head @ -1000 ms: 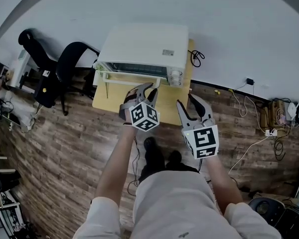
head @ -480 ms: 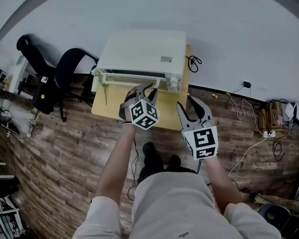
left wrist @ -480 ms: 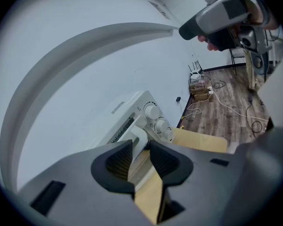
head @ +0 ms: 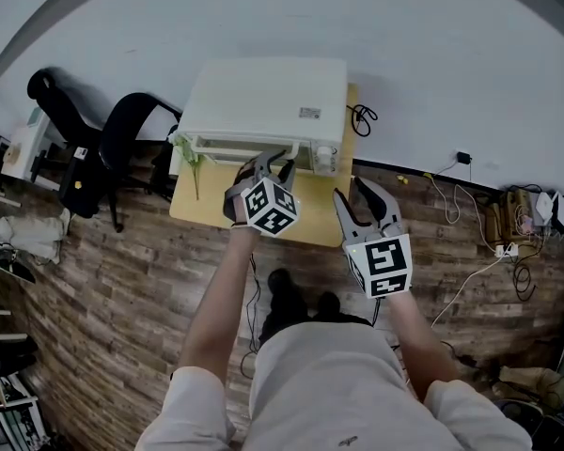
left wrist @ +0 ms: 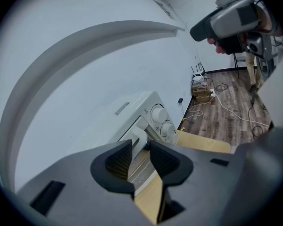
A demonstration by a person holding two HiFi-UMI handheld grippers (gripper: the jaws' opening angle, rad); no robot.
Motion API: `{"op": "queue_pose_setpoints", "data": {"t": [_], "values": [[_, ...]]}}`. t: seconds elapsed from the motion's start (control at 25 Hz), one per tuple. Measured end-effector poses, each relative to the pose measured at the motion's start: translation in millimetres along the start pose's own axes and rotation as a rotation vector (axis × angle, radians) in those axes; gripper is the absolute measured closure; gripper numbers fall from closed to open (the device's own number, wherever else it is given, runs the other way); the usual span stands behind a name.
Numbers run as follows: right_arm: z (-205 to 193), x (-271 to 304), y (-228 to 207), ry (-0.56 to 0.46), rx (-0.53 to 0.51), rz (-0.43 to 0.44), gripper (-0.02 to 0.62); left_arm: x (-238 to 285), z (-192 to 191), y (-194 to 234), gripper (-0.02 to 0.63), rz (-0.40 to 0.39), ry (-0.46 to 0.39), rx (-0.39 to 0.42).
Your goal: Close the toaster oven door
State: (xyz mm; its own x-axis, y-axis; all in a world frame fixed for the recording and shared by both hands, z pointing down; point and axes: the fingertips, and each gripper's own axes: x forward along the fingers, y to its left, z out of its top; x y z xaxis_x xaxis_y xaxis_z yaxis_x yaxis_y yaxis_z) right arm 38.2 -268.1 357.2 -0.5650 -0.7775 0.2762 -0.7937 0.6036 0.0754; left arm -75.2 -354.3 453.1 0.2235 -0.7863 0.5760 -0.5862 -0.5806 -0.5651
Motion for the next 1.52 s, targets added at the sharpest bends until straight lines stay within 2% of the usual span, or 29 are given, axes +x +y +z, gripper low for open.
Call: {"op": "queue_pose_setpoints", "data": {"t": [0.24,0.52,0.88,1.24,1.52], "values": [[-2,2,-4,0.001,0.002,-0.005,0.449,1,-1,0,0.492,0.001,-0.014,-0.014],[-6,7,-7,0.007,0.010,0.001,0.449,3,-1,0,0.489,-0.060,0.022,-0.009],[-8,11,-14,0.006,0.026,-0.002,0.449,5,-1,1,0.488,-0.110,0.020,-0.006],[-7,5,-14,0.002,0.022,-0.008,0.449,4,0,1,0.484,-0.088,0.018,-0.017],[-7,-6,-17,-0.003,0.022,-0.012,0.449,-2,1,2,0.485,-0.017,0.015,-0.026]]}}
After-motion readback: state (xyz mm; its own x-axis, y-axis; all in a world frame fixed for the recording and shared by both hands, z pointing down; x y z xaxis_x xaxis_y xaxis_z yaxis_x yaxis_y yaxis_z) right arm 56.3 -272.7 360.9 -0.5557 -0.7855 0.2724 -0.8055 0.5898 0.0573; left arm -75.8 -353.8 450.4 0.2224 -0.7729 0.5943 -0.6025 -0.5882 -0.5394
